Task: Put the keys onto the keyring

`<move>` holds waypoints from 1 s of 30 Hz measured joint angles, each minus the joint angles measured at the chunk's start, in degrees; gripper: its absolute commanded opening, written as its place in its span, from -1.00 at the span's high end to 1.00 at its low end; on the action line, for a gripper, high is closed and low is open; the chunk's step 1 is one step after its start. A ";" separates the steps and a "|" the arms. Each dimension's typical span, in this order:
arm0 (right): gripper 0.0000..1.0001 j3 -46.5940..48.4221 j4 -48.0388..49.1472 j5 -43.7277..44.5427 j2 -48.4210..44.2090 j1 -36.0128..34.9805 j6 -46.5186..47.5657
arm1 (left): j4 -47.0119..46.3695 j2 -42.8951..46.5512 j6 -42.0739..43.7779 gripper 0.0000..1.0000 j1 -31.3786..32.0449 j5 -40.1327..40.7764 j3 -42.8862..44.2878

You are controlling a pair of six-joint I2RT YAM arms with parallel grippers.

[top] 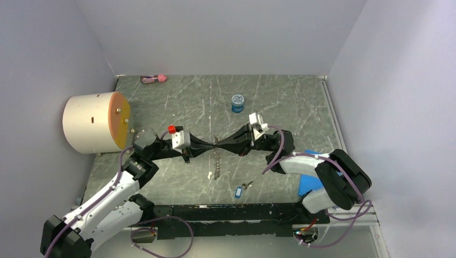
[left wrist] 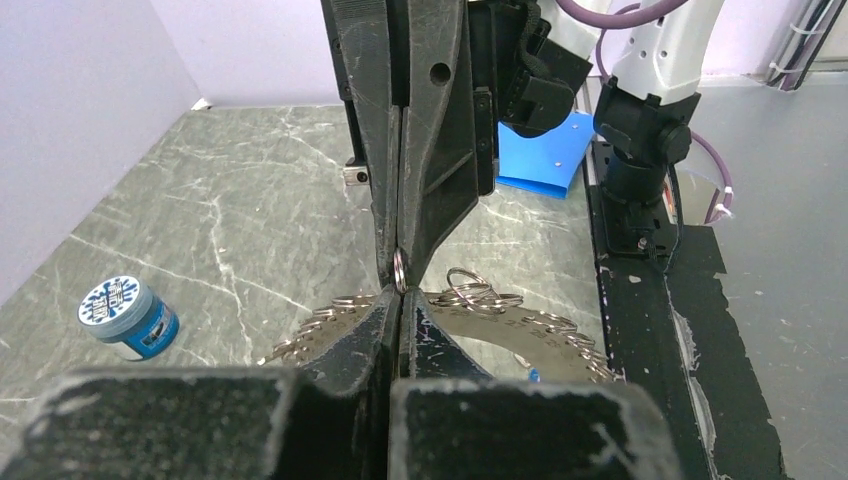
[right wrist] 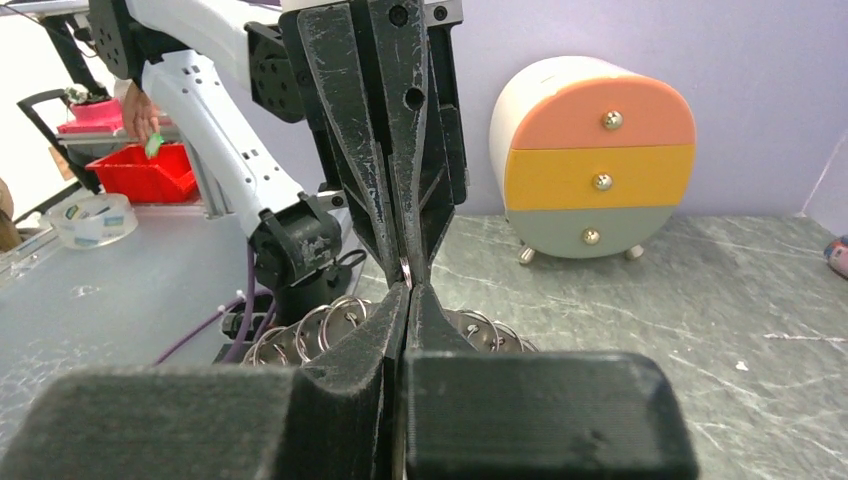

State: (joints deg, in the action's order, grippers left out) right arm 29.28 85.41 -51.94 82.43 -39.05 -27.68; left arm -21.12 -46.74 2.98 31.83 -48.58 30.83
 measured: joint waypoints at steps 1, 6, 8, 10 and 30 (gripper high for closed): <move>0.71 0.00 0.04 0.13 0.07 0.00 0.00 | 0.59 0.00 0.00 0.95 0.02 0.00 0.26; 0.13 0.00 0.68 1.03 0.13 -0.04 -0.09 | 6.71 -0.04 1.07 0.95 0.02 0.70 3.30; -0.03 -0.04 0.90 1.55 0.07 0.00 0.07 | 11.10 -0.04 2.51 0.95 0.02 1.01 5.25; -0.12 -0.39 1.01 2.19 -0.37 0.20 0.39 | 16.98 -0.28 4.68 0.95 0.02 1.68 8.13; 0.06 5.27 -22.77 3.98 -6.40 -2.75 13.40 | 73.18 -16.55 29.09 0.95 0.15 12.15 41.33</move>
State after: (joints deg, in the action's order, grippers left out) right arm 34.54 62.63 -47.97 76.03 -41.80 -14.28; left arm 52.05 -63.29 32.08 31.99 -36.42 72.16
